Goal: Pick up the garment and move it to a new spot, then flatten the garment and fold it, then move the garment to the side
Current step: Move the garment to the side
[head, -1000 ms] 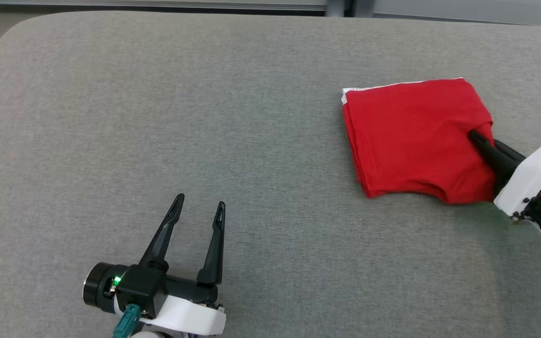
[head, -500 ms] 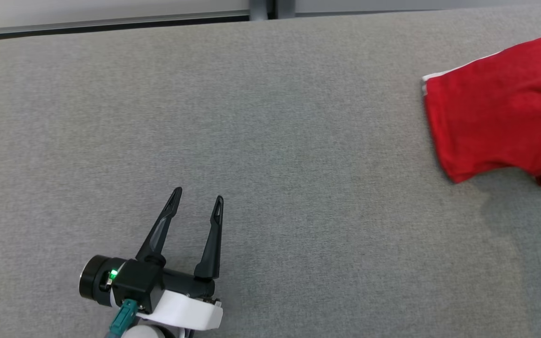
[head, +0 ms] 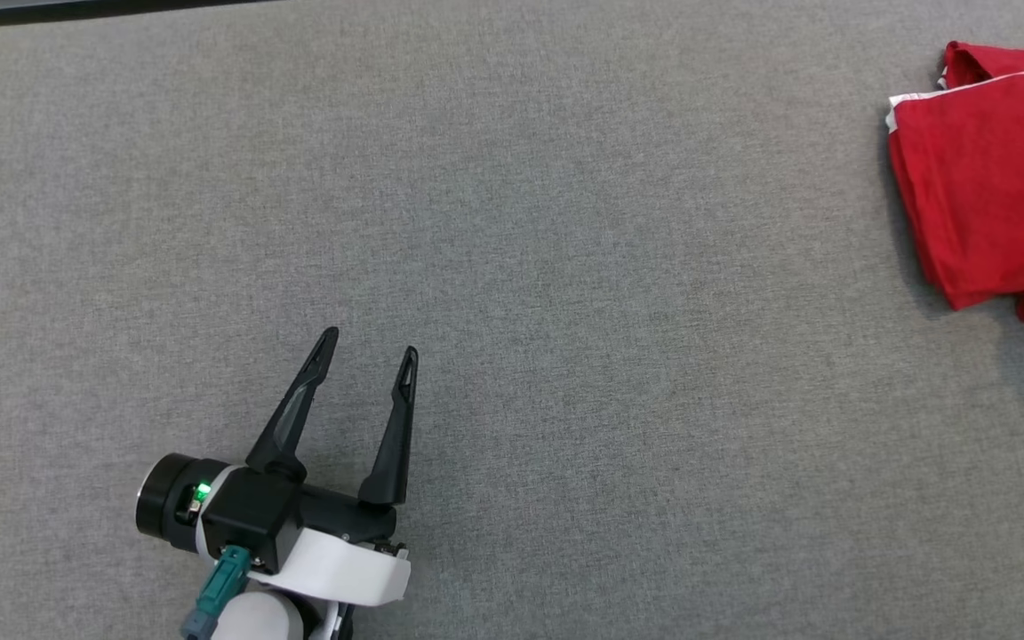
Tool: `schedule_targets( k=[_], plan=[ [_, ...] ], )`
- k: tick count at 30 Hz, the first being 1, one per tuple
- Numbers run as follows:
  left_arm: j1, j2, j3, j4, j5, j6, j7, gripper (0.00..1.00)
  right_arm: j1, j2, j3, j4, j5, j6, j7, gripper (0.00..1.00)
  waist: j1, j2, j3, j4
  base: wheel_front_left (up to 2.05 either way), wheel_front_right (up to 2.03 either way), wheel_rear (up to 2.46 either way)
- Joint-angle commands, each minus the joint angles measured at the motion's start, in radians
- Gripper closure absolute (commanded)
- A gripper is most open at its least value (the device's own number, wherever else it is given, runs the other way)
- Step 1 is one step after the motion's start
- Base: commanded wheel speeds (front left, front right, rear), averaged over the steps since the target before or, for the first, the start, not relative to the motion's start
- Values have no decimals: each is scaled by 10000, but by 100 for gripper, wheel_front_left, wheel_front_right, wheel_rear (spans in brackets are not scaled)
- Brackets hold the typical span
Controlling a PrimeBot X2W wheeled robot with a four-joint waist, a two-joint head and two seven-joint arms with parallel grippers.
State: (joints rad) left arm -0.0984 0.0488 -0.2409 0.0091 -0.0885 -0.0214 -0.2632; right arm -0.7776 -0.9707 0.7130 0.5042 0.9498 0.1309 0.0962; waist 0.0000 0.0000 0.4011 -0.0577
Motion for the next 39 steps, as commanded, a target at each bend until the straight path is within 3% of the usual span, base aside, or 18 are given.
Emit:
schedule_targets(
  k=[1, 14, 16, 17, 18, 29, 30, 31, 32, 33, 39],
  plan=[
    [-188, 39, 115, -48, 95, -65, -13, 0, 31, -127, -117, 132, 78, -3, 47, 100, 0, 0, 129, 5, 0, 0, 0],
    [-419, 39, 120, -16, 220, -301, -13, 0, 129, 332, -306, 1709, -352, -3, 87, 97, 0, 0, 536, 116, 0, 0, 0],
    [-441, 39, 136, -11, 246, -315, -13, 0, 159, 481, -395, 1898, -215, -3, 193, 55, 0, 0, 555, 138, 0, 0, 0],
    [-444, 39, 144, -5, 264, -323, -13, 0, 162, 559, -440, 1979, -138, -3, 261, 2, 0, 0, 562, 149, 0, 0, 0],
    [-442, 39, 148, 6, 270, -319, -13, 0, 149, 602, -459, 2023, -119, -3, 236, 0, 0, 0, 565, 161, 0, 0, 0],
    [-487, 38, 69, -2, 367, -391, -13, 0, -55, 682, -894, 2133, 376, -3, 147, 0, 0, 0, 623, 413, 0, 0, 0],
    [-503, 38, 63, -3, 373, -400, -13, 0, -67, 664, -891, 2121, 377, -3, 141, 9, 0, 0, 635, 445, 0, 0, 0],
    [-517, 39, 61, -6, 372, -402, -13, 0, -102, 594, -829, 2065, 261, -3, 56, 64, 0, 0, 647, 476, 0, 0, 0],
    [-533, 39, 61, -9, 373, -396, -13, 0, -157, 515, -798, 2063, 153, -3, -39, 64, 0, 0, 661, 503, 0, 0, 0],
    [-552, 38, 55, -11, 366, -386, -13, 0, -201, 457, -752, 2065, 32, -3, -172, 100, 0, 0, 670, 528, 0, 0, 0],
    [-487, 38, 25, 54, 289, -359, -13, 0, -432, 282, -505, 2192, -780, -4, -1062, 100, 0, 0, 582, 581, 0, 0, 0]
  ],
)
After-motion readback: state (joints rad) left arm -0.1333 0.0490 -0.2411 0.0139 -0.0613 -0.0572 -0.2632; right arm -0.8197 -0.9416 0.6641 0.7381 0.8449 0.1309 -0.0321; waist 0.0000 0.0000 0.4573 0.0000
